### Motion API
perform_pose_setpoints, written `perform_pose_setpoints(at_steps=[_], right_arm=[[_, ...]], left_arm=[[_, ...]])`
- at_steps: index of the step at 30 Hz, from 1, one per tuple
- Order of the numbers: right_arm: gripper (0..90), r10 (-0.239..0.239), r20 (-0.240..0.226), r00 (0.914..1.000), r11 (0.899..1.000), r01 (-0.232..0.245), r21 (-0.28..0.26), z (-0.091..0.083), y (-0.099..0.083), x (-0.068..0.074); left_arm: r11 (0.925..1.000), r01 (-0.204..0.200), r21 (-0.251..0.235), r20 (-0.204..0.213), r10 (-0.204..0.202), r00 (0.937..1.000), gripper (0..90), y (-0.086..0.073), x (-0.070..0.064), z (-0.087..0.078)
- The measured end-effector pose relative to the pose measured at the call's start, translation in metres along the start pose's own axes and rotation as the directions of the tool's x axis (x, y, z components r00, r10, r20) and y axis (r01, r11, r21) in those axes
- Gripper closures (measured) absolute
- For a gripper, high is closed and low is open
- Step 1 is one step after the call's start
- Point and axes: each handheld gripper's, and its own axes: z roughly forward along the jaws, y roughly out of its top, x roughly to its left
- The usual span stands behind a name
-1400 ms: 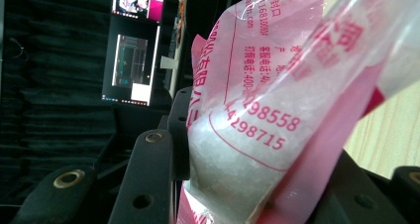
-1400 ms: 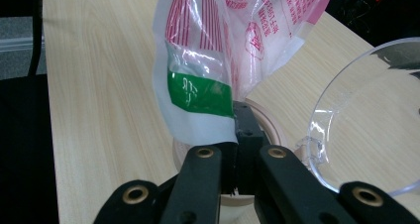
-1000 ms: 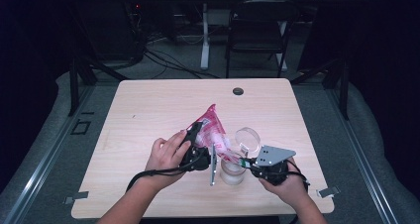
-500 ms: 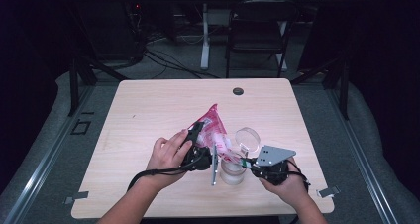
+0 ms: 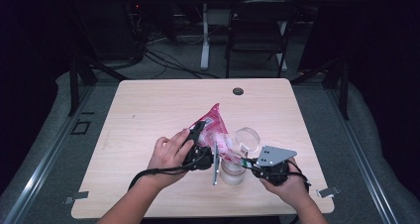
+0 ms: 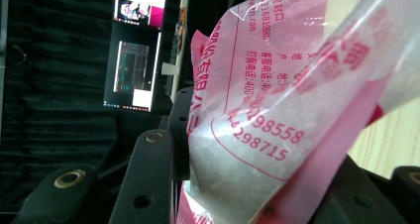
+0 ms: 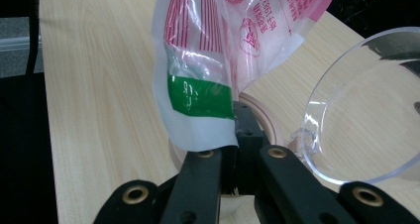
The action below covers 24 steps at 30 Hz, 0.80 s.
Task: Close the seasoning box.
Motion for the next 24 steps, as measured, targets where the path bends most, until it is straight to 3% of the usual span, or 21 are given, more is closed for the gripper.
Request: perform_pose_setpoints(at_steps=[24], right_arm=[[89.9,0.013,0.002,0.9999,1.000,-0.014,0.015,0.0024,-0.0050,0.0003]], left_arm=[[0.9997,-0.009,-0.022,-0.008,0.009,0.9999,65.1,0.0040,-0.0011,-0.0010]])
